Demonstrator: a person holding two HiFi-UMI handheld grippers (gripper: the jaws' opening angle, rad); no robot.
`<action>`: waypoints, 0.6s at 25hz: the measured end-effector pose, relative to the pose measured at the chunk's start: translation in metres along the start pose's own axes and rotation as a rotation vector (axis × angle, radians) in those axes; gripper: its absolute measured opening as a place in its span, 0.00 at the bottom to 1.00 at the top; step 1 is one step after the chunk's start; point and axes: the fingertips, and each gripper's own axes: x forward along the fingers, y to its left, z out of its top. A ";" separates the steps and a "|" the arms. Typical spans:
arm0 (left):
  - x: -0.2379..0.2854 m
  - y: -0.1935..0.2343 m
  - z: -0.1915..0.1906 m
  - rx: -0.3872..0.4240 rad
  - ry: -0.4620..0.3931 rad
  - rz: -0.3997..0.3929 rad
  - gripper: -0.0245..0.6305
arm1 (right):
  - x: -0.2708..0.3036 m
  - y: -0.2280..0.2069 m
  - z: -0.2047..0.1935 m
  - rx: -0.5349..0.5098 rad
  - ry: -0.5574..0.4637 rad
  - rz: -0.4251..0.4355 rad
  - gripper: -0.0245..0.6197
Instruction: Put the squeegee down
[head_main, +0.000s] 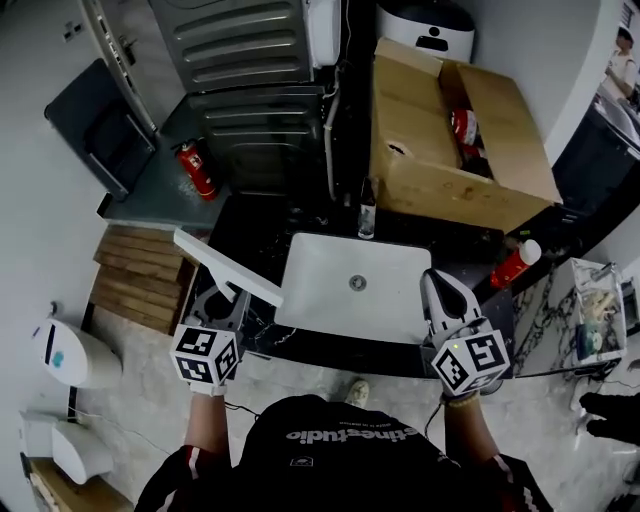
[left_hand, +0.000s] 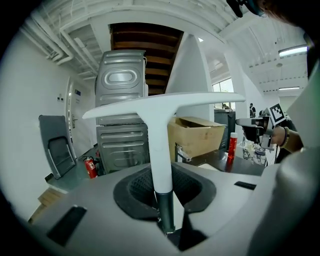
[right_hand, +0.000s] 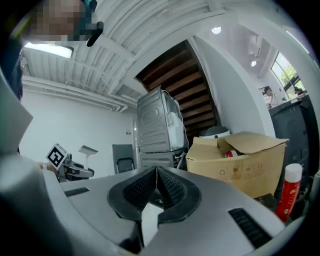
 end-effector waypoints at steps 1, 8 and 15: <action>0.003 0.007 -0.004 -0.009 0.014 0.005 0.16 | 0.009 0.001 -0.002 0.004 0.002 0.010 0.10; 0.057 0.072 -0.070 -0.049 0.257 0.014 0.16 | 0.067 0.013 -0.011 0.016 0.035 0.042 0.10; 0.143 0.097 -0.116 -0.102 0.339 -0.032 0.16 | 0.099 0.025 -0.037 0.026 0.109 0.021 0.10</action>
